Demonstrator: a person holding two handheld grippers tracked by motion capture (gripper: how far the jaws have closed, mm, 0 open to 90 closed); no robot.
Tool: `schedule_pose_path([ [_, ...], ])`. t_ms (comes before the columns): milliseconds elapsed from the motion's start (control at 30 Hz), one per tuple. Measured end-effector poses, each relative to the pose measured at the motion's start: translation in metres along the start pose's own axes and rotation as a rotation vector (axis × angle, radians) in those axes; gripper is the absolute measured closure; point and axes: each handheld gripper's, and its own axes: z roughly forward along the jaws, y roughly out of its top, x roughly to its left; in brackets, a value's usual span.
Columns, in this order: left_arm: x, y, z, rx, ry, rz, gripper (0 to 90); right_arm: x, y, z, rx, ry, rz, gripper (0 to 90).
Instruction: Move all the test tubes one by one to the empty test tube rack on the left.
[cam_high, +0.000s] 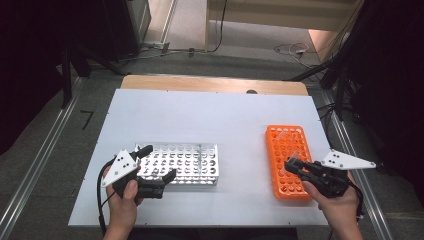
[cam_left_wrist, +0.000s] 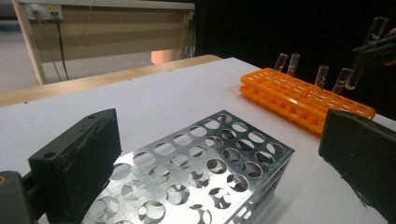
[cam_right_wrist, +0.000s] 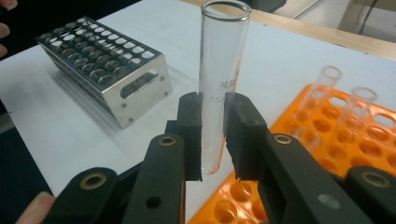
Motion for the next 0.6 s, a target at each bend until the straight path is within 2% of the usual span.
schedule_pose_path([
  [100,-0.002,0.003,0.004,0.008,-0.022,0.000,0.0,0.002,0.005,0.007,0.005,0.015,-0.010,74.1],
  [133,-0.005,0.006,0.007,0.011,-0.045,0.006,0.0,0.005,0.010,0.015,0.007,0.029,-0.012,74.1],
  [167,-0.005,0.006,0.007,0.011,-0.045,0.006,0.0,0.006,0.012,0.019,0.004,0.037,-0.013,74.1],
  [200,-0.006,0.007,0.009,0.013,-0.057,0.012,0.0,0.006,0.012,0.019,0.004,0.037,-0.013,74.1],
  [300,-0.010,0.014,0.017,0.014,-0.090,0.022,0.0,0.013,0.021,0.035,-0.001,0.062,-0.028,74.1],
  [400,-0.012,0.017,0.022,0.013,-0.106,0.023,0.0,0.020,0.027,0.043,0.000,0.085,-0.039,74.1],
  [500,-0.017,0.022,0.034,0.031,-0.149,0.037,0.0,0.025,0.033,0.051,0.001,0.101,-0.055,74.1],
  [600,-0.020,0.025,0.040,0.034,-0.169,0.041,0.0,0.029,0.038,0.057,0.001,0.115,-0.062,74.1],
])
